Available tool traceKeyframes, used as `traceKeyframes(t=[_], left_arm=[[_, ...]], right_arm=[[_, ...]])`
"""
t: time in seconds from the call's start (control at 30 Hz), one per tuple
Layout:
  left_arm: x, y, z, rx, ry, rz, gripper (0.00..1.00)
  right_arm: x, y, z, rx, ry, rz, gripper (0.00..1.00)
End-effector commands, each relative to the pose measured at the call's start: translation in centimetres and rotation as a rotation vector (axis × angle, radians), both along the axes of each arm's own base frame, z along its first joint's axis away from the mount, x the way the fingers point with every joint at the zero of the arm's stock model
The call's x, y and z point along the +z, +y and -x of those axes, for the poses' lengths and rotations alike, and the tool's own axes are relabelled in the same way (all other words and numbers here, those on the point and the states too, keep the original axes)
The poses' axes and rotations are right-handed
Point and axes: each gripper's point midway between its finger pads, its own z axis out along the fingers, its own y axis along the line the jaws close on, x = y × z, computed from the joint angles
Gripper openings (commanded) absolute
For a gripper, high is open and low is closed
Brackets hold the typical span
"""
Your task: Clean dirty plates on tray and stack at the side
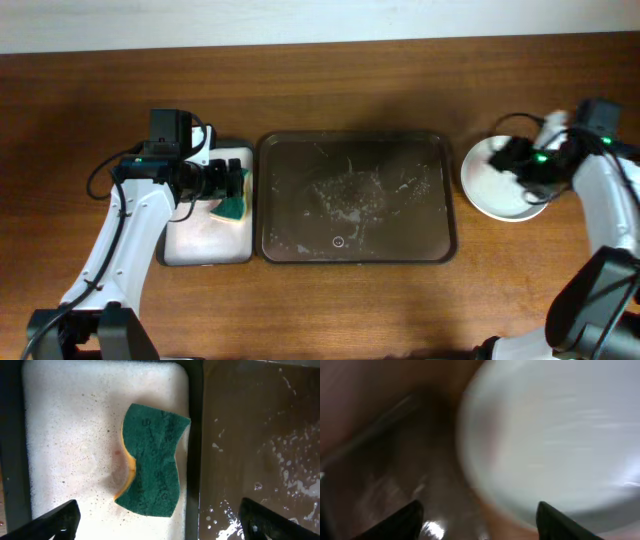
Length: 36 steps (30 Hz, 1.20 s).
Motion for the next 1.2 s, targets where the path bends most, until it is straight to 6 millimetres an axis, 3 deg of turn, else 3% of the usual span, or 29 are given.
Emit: traceKeyframes(t=[0.0,0.13,0.3,0.4,0.5,0.57,0.63,0.77,1.17], left_arm=[[0.0,0.3,0.3,0.068,0.024,0.023,1.0],[-1.1,0.5,3.7,0.085,0.174,0.009,1.0],[-0.9,0.9,8.3,0.098,0.331,-0.014,1.0],[1.2,0.9,9.4,0.093,0.251,-0.01,1.0],[3.4,1.4,10.0,0.101,0.056,-0.018,1.0],[4.4,1.4,10.7,0.09,-0.073,-0.013,1.0],[5.7,1.5,12.0,0.058,-0.238,-0.023,1.0],[7.3,1.5,14.1,0.062,-0.433,-0.011,0.99],[7.6,1.5,14.2,0.062,-0.448,-0.011,0.99]], right_arm=[[0.2,7.7,1.0,0.308,-0.007,-0.074,0.99],[-1.9,10.7,6.2,0.458,0.245,0.097,0.99],[-1.2,12.1,10.5,0.533,0.387,0.157,0.99],[1.4,11.8,11.1,0.484,0.285,0.229,0.99],[4.8,11.5,12.1,0.45,0.051,0.296,0.99],[6.9,11.0,13.5,0.418,-0.109,0.325,0.99],[8.7,9.3,15.2,0.319,-0.249,0.395,0.99],[12.9,8.9,18.1,0.264,-0.503,0.401,0.99],[13.2,8.9,18.4,0.261,-0.523,0.399,0.99]])
